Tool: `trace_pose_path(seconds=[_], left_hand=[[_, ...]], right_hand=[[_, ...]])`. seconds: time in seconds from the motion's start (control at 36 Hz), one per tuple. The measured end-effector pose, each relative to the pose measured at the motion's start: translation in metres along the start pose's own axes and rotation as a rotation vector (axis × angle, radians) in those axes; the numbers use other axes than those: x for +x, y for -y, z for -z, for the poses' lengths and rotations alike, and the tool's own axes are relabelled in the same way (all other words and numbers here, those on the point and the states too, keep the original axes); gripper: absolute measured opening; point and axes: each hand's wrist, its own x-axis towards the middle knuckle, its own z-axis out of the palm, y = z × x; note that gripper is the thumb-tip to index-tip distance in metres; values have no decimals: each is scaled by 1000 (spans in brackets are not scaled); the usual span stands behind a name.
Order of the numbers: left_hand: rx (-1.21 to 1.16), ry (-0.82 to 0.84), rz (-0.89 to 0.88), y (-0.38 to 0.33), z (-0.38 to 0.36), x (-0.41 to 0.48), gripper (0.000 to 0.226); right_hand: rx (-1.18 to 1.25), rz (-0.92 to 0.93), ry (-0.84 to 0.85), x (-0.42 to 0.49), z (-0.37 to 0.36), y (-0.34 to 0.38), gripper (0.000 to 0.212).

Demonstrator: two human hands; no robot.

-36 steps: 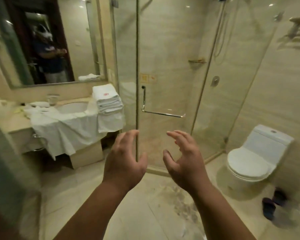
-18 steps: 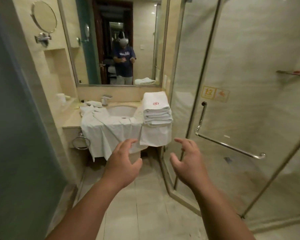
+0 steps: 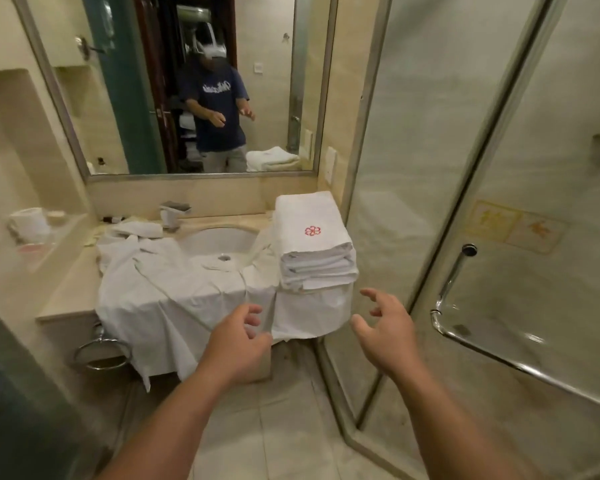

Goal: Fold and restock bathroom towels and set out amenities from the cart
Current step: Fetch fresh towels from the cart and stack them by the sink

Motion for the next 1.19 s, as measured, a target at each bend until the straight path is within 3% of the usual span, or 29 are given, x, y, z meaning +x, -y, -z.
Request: trace_pose_path(seconds=[0.19, 0.36, 0.56, 0.64, 0.89, 1.06, 1.19], left_hand=[[-61, 48, 77, 10, -25, 135, 41], [-58, 62, 167, 5, -48, 255, 55], [-149, 90, 275, -12, -57, 373, 66], [-183, 110, 311, -15, -66, 416, 69], [-245, 197, 416, 5, -85, 543, 91], [-488, 324, 555, 23, -80, 602, 80], [-857, 580, 727, 23, -68, 625, 48]], right_hand=[[40, -99, 54, 127, -40, -28, 52], [132, -162, 114, 253, -80, -61, 51], [32, -215, 162, 379, -115, -70, 62], [11, -214, 169, 421, -130, -69, 55], [102, -512, 193, 500, -193, -73, 67], [118, -675, 151, 532, -206, -73, 44], [215, -800, 186, 550, -213, -74, 58]])
